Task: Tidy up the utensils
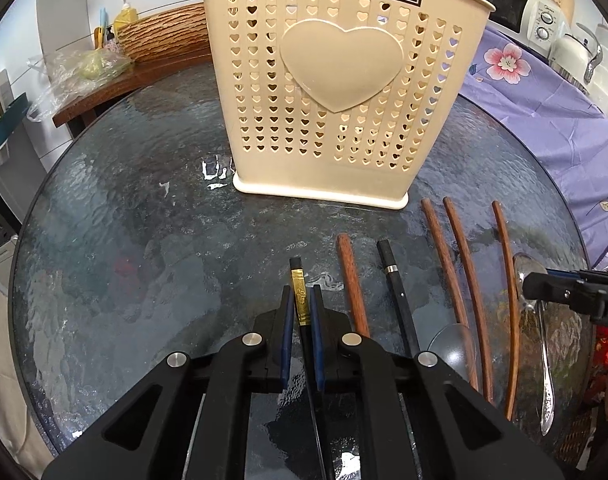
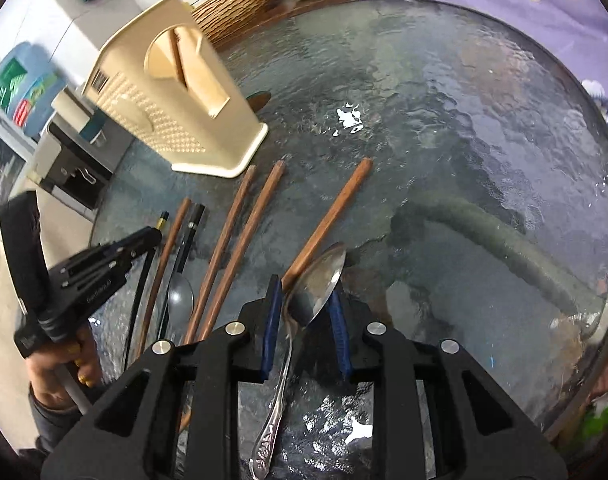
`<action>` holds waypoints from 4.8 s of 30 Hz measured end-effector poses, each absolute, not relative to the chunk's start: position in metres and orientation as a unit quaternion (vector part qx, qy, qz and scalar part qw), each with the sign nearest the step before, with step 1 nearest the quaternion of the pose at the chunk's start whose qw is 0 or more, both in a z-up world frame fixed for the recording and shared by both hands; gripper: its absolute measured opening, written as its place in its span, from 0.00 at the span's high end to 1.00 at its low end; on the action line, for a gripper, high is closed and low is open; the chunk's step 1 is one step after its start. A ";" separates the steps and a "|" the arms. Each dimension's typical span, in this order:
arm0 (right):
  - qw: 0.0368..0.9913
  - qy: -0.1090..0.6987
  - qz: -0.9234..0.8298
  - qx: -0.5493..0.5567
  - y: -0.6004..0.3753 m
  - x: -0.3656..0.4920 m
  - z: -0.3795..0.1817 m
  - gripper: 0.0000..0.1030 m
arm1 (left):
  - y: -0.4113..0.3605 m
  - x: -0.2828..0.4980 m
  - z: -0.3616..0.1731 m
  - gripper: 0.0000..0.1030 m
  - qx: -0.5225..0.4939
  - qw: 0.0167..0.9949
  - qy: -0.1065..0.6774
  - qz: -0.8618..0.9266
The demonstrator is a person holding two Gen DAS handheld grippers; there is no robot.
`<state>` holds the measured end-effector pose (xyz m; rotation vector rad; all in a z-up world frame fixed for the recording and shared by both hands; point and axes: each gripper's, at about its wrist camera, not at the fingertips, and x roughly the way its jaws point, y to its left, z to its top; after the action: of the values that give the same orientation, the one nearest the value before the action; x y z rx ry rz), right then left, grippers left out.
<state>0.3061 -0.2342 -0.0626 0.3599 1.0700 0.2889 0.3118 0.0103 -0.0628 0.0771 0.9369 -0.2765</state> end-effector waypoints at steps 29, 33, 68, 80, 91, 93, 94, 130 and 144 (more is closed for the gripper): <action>0.862 0.473 0.139 0.116 -0.219 0.301 -0.043 0.97 | 0.012 0.310 -0.055 0.94 0.029 0.887 0.441 -0.132; 0.853 0.483 0.157 0.120 -0.212 0.301 -0.045 0.97 | 0.013 0.309 -0.056 0.94 0.029 0.886 0.442 -0.134; 0.850 0.460 0.245 -0.084 -0.146 0.260 -0.048 0.35 | 0.030 0.303 -0.059 0.94 0.018 0.885 0.448 -0.126; 0.829 0.486 0.266 -0.082 -0.141 0.273 -0.056 0.61 | 0.032 0.305 -0.060 0.94 0.015 0.883 0.452 -0.127; 0.844 0.472 0.252 -0.039 -0.156 0.286 -0.047 0.62 | 0.031 0.306 -0.056 0.94 0.010 0.884 0.449 -0.127; 0.854 0.458 0.247 -0.026 -0.162 0.287 -0.037 0.62 | 0.032 0.304 -0.049 0.94 0.004 0.887 0.443 -0.131; 0.857 0.453 0.245 -0.021 -0.164 0.287 -0.033 0.62 | 0.033 0.304 -0.045 0.94 0.000 0.888 0.440 -0.132; 0.921 0.323 0.210 0.057 -0.206 0.253 0.060 0.65 | 0.050 0.233 0.078 0.94 -0.036 0.944 0.282 -0.167; 0.918 0.305 0.242 0.078 -0.197 0.271 0.095 0.65 | 0.038 0.240 0.117 0.94 -0.021 0.953 0.244 -0.181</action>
<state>0.2714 -0.1973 0.0954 0.1610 0.6270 0.4985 0.2402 0.0383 0.1173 -0.0420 0.4958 -0.3668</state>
